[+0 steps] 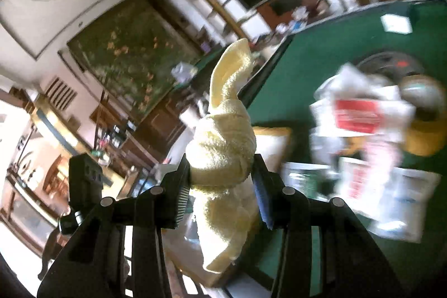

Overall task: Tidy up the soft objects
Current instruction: 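Carry the towel and packet over the box and release both, then grasp the white desiccant packet with the right tool while the left grasps a white-red packet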

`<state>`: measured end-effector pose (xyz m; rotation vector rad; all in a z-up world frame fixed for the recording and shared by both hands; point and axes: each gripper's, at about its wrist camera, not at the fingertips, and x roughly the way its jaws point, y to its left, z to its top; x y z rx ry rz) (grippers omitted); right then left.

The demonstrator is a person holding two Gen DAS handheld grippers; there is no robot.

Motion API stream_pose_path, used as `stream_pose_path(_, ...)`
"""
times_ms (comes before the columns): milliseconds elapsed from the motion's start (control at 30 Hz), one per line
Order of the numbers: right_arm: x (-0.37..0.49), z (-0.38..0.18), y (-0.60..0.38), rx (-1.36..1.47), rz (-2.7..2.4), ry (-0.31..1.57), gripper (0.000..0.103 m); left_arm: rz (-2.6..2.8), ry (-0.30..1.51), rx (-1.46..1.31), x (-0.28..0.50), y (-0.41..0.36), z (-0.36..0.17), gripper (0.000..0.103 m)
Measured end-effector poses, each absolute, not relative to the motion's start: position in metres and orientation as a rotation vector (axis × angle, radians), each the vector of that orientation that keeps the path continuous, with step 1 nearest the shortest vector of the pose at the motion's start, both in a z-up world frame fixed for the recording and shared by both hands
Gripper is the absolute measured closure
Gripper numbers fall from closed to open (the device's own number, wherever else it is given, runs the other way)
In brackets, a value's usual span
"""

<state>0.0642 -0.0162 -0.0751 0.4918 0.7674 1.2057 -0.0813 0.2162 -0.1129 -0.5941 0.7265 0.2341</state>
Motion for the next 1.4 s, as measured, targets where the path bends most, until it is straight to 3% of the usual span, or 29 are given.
stream_pose_path(167, 0.07, -0.103, 0.055, 0.402, 1.189, 0.79, 0.061, 0.287, 0.774, -0.586, -0.062, 0.245, -0.128, 0.094)
stream_pose_path(467, 0.076, -0.135, 0.086, 0.266, 1.148, 0.898, 0.06, 0.357, 0.834, -0.561, -0.039, 0.264, -0.153, 0.093)
stream_pose_path(600, 0.076, -0.135, 0.103, 0.189, 1.13, 0.9, 0.054, 0.369, 0.849, -0.552, -0.035, 0.262, -0.159, 0.089)
stream_pose_path(700, 0.069, -0.126, 0.095, 0.178, 1.129, 0.845, 0.053, 0.402, 0.839, -0.486, -0.031, 0.256, -0.159, 0.071)
stream_pose_path(767, 0.069, -0.117, 0.086, 0.184, 1.12, 0.764, 0.036, 0.415, 0.828, -0.49, -0.034, 0.253, -0.157, 0.054)
stream_pose_path(800, 0.067, -0.112, 0.079, 0.195, 1.109, 0.724, 0.031, 0.415, 0.822, -0.501, -0.039, 0.251, -0.156, 0.051)
stream_pose_path(967, 0.069, -0.099, 0.059, 0.259, 1.136, 0.701, 0.031, 0.442, 0.69, -0.483, -0.069, 0.229, -0.136, 0.038)
stream_pose_path(1200, 0.076, -0.094, -0.049, 0.237, 1.062, 0.746, 0.031, 0.402, 0.607, -0.45, -0.086, 0.18, -0.117, 0.035)
stream_pose_path(1400, 0.107, -0.144, -0.149, 0.327, 0.793, 0.891, 0.031, 0.28, 0.673, -0.4, -0.051, 0.13, -0.124, 0.035)
